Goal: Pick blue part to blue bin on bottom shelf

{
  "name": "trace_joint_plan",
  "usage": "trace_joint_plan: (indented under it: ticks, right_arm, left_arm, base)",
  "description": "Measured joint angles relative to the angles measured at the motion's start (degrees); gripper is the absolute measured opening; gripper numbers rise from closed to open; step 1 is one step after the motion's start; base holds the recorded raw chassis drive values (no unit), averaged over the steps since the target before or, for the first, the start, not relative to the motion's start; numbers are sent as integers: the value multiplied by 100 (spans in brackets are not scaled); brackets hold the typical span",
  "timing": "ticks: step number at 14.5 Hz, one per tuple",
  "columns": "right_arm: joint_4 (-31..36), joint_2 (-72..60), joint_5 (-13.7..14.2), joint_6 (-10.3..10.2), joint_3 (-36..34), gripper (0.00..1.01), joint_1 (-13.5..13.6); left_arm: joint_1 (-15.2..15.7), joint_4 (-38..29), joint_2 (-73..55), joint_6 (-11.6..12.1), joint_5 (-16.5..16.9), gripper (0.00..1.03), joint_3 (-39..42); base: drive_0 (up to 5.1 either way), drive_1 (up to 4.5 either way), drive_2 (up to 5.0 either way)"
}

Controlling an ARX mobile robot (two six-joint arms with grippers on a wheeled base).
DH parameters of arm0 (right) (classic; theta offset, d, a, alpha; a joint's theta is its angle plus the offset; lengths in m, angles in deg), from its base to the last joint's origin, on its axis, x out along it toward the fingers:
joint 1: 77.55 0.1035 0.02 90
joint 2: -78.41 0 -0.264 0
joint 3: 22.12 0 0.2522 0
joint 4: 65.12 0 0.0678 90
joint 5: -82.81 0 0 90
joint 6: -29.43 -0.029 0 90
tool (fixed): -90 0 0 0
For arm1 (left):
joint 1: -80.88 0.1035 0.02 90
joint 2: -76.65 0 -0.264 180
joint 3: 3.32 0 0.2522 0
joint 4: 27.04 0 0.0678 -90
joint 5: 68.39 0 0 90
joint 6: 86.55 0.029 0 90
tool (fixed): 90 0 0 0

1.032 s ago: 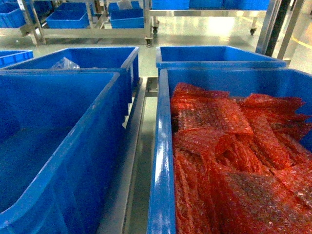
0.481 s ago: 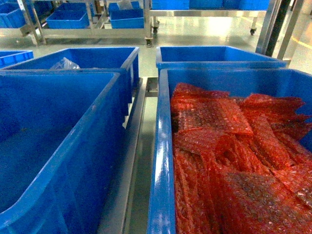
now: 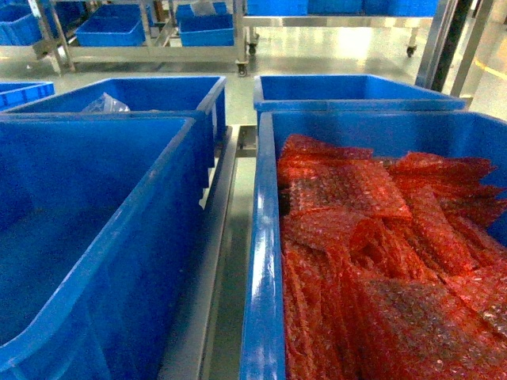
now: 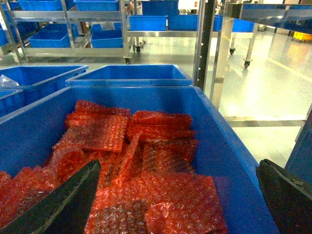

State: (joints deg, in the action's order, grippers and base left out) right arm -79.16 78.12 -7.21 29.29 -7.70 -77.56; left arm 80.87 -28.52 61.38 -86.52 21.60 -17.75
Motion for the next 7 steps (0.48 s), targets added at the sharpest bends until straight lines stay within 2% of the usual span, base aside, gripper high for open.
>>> trace_joint_plan:
  ticks: [1, 2, 3, 4, 5, 7]
  right_arm:
    - [0, 0, 0, 0, 0, 98, 0]
    - [0, 0, 0, 0, 0, 98, 0]
    - [0, 0, 0, 0, 0, 98, 0]
    - [0, 0, 0, 0, 0, 98, 0]
    - [0, 0, 0, 0, 0, 98, 0]
    - [0, 0, 0, 0, 0, 98, 0]
  left_arm:
    - [0, 363, 363, 0, 0, 2, 0]
    - [0, 1434, 1482, 4, 4, 2, -7]
    - [0, 1552, 1484, 0, 0, 20, -2]
    - [0, 1552, 1484, 0, 0, 55, -2]
    - [0, 1552, 1484, 0, 0, 71, -2]
    - [0, 1552, 1484, 0, 0, 78, -2]
  base:
    - [0, 0, 0]
    - [0, 0, 0]
    - [0, 0, 0]
    - [0, 0, 0]
    - [0, 0, 0]
    - [0, 0, 0]
